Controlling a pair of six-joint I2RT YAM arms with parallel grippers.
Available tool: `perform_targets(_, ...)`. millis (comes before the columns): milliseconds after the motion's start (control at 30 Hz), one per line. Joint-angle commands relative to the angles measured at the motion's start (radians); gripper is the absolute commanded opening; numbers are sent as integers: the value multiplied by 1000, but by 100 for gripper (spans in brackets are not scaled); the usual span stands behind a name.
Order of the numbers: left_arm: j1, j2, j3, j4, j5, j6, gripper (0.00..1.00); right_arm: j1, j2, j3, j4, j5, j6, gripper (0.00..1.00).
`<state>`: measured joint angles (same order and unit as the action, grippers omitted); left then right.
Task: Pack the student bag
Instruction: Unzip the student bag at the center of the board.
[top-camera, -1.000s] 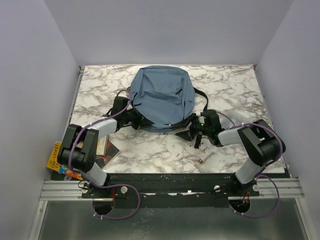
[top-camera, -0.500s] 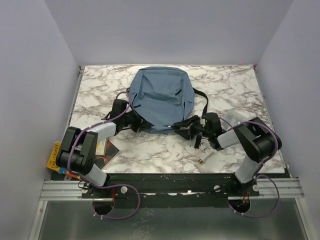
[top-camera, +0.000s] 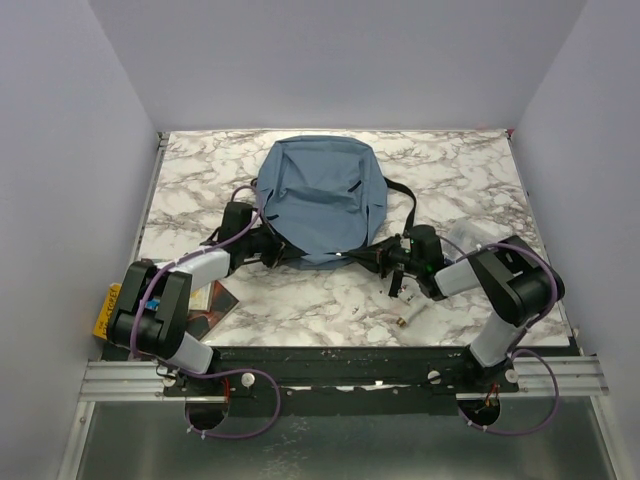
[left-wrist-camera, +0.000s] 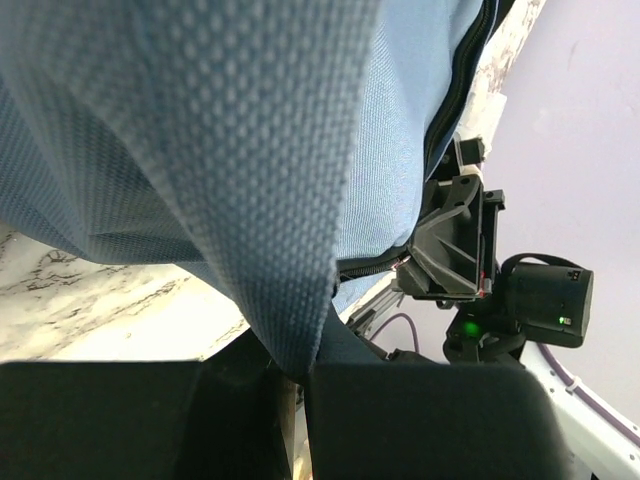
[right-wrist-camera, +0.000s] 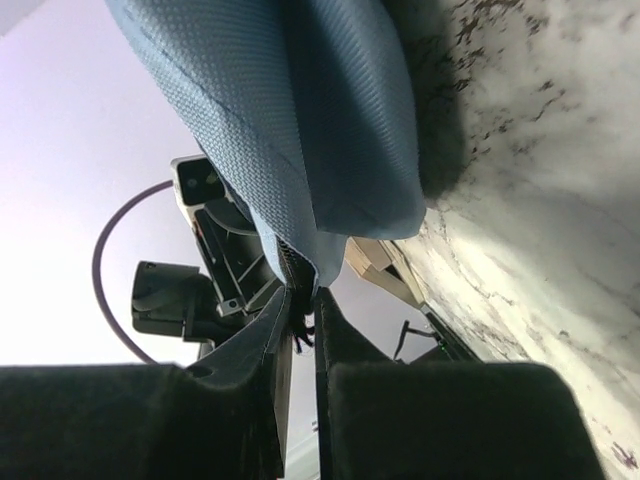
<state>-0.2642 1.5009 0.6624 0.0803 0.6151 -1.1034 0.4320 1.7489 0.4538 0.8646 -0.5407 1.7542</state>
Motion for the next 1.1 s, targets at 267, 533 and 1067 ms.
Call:
perform_targets(267, -3, -67, -37, 0, -25, 40, 0, -4, -231, 175, -648, 189, -419, 10)
perform_targets(533, -3, -81, -64, 1, -29, 36, 0, -3, -298, 275, -827, 325, -622, 9)
perform_targets(1067, -4, -63, -46, 1, -9, 33, 0, -2, -249, 267, -620, 136, -794, 54)
